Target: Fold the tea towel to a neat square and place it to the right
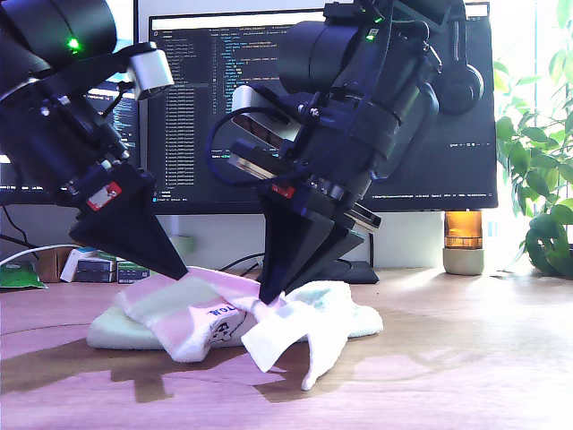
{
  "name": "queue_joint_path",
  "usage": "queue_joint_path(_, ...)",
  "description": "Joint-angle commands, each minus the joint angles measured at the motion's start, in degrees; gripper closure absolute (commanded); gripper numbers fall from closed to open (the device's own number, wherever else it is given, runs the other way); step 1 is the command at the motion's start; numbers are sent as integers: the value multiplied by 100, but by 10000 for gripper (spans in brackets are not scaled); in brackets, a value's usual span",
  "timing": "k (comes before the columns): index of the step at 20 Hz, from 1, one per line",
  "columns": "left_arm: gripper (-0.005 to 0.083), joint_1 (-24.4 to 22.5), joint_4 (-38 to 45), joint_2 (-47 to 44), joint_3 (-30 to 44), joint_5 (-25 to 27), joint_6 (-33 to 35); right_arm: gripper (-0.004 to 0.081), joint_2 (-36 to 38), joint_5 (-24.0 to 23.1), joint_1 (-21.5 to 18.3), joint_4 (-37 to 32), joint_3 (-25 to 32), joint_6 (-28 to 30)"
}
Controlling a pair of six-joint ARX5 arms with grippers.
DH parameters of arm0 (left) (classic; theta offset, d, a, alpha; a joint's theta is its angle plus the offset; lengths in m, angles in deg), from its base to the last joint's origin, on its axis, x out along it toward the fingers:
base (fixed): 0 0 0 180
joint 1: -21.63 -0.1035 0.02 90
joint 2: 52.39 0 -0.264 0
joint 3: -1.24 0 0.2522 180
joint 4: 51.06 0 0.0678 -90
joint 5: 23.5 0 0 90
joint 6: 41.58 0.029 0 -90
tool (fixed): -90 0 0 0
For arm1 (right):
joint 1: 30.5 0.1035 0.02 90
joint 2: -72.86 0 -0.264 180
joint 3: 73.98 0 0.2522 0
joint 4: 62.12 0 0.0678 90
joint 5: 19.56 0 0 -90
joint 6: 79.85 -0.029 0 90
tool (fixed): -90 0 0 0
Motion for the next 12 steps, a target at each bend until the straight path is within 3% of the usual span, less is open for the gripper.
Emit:
queue_joint_path(1,465,-13,31,192,111,-39,68,783,24,37,-9,-17,-13,-4)
queue_joint_path(12,468,-223,-125,374,111,175,365,783,24,37,-9,15,-13,-2)
